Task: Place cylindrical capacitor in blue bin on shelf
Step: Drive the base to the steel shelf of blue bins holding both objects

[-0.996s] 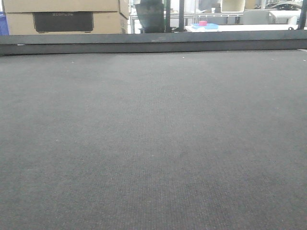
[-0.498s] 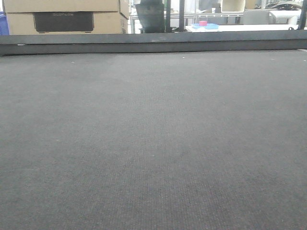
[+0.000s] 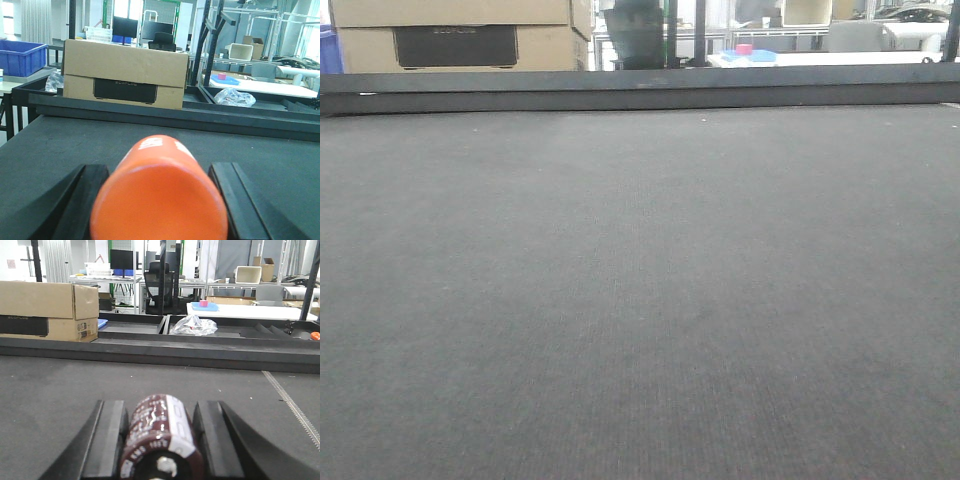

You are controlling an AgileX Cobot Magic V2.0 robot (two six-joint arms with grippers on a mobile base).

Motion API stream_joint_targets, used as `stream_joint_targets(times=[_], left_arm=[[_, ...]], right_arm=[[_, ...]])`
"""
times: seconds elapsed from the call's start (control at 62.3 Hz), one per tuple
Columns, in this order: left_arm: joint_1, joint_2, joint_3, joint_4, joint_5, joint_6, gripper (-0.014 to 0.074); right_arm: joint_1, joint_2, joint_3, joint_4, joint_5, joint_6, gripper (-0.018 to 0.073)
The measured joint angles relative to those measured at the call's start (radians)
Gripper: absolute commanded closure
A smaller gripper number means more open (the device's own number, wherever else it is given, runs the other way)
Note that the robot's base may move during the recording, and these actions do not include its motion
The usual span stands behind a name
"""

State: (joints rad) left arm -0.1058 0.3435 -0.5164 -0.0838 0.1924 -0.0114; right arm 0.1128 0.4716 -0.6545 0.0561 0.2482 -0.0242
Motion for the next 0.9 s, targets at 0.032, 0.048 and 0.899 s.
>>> stream_joint_targets(times=[0.032,0.048,0.899], left_arm=[[0.0,0.0,0.0,0.0,0.0,0.0,0.0707],[0.0,0.0,0.0,0.0,0.0,0.0,0.0707],[0.0,-0.006,0.0,0.0,-0.001,0.0,0.0707]], right_arm=[[0.0,0.0,0.0,0.0,0.0,0.0,0.0722],[0.0,0.0,0.0,0.0,0.0,0.0,0.0722],[0.0,0.0,0.0,0.0,-0.002,0.0,0.0722]])
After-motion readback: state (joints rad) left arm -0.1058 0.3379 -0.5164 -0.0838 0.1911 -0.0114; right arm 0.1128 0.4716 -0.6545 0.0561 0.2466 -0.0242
